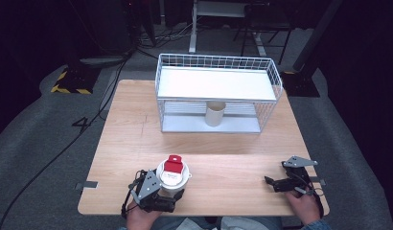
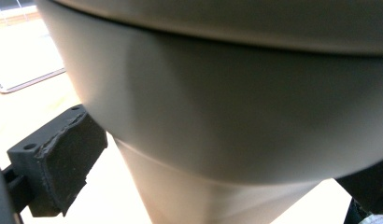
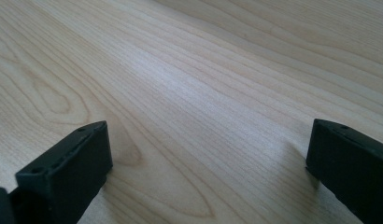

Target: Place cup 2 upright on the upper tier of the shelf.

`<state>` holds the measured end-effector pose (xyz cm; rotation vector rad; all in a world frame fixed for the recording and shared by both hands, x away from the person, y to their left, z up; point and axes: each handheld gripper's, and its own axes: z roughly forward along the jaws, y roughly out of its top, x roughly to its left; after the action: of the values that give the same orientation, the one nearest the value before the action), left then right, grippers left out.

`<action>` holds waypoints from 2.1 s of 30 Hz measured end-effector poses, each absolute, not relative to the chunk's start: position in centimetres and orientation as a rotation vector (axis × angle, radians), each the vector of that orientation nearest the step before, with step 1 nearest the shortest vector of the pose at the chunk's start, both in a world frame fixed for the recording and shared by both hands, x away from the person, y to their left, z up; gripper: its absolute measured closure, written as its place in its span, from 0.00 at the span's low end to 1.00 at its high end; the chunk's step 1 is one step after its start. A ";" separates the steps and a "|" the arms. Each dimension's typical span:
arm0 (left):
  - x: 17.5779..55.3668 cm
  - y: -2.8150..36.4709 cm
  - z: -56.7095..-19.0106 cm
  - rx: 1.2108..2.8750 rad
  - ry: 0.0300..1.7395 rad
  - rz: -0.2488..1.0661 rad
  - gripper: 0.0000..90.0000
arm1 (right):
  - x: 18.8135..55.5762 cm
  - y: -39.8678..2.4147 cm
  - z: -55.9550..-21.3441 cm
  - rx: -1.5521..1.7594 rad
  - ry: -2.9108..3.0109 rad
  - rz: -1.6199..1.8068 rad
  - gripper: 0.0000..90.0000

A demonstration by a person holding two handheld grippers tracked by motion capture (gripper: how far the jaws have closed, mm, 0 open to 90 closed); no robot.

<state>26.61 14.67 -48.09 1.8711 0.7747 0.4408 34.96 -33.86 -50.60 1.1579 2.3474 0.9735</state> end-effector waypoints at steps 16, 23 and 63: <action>26.6 14.8 -48.9 1.829 0.729 0.434 0.11 | 35.0 -33.9 -50.6 1.158 2.347 0.974 0.00; 26.5 14.8 -48.9 1.827 0.728 0.435 0.12 | 35.0 -33.9 -50.6 1.158 2.347 0.973 0.00; 26.2 14.5 -45.7 1.790 0.745 0.448 0.12 | 35.0 -33.9 -50.6 1.158 2.348 0.974 0.00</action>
<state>26.22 14.55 -45.73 1.7903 0.7452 0.4485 34.97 -33.86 -50.60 1.1577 2.3475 0.9736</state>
